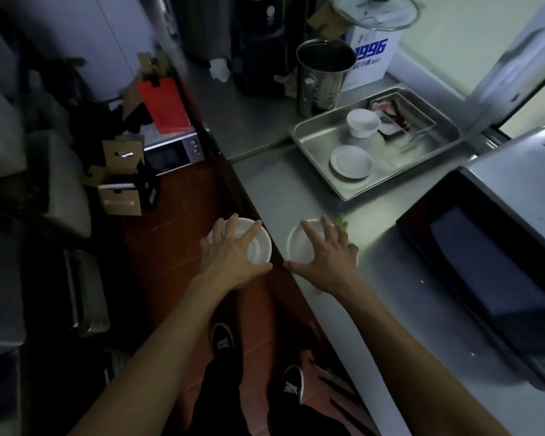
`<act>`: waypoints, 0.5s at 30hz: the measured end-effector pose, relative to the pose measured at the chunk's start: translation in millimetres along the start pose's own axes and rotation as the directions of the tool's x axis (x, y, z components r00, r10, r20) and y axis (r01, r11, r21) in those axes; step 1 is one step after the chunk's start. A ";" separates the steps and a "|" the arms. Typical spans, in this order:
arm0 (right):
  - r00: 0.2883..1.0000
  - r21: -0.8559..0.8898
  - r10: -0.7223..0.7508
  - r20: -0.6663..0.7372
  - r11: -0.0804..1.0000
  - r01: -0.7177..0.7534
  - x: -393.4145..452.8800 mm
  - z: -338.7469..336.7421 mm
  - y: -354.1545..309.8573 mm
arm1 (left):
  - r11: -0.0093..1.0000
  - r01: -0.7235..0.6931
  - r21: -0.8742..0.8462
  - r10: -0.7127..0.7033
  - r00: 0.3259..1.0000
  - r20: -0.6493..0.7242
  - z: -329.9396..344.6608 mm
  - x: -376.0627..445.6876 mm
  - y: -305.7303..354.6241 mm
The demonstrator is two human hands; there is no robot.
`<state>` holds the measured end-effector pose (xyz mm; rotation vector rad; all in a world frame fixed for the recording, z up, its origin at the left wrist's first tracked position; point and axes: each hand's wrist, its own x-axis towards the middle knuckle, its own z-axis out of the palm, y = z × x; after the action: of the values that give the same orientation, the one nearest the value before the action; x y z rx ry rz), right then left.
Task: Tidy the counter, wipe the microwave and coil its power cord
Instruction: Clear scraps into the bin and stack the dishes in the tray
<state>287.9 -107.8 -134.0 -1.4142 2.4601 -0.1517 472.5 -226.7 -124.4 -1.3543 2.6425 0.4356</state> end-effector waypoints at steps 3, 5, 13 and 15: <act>0.998 -0.001 0.047 -0.029 0.999 -0.047 31.3 -3.9 -9.3 | 0.998 -0.056 -0.014 0.056 0.998 0.014 -7.1 38.0 -15.0; 0.995 0.002 0.092 -0.048 0.996 -0.092 51.0 -10.3 -17.9 | 0.995 -0.102 -0.012 0.102 0.994 0.026 -17.0 65.3 -26.4; 0.962 0.036 0.258 -0.090 0.966 -0.256 102.0 -28.6 -44.8 | 0.962 -0.272 0.032 0.269 0.960 0.080 -51.6 158.9 -40.4; 0.951 0.054 0.295 -0.094 0.955 -0.291 111.2 -32.4 -43.4 | 0.947 -0.316 0.049 0.311 0.946 0.096 -57.2 178.5 -33.3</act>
<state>261.4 -227.2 -115.6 -1.0313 2.6997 -0.2096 395.5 -400.8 -121.8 -0.8745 2.7776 0.4307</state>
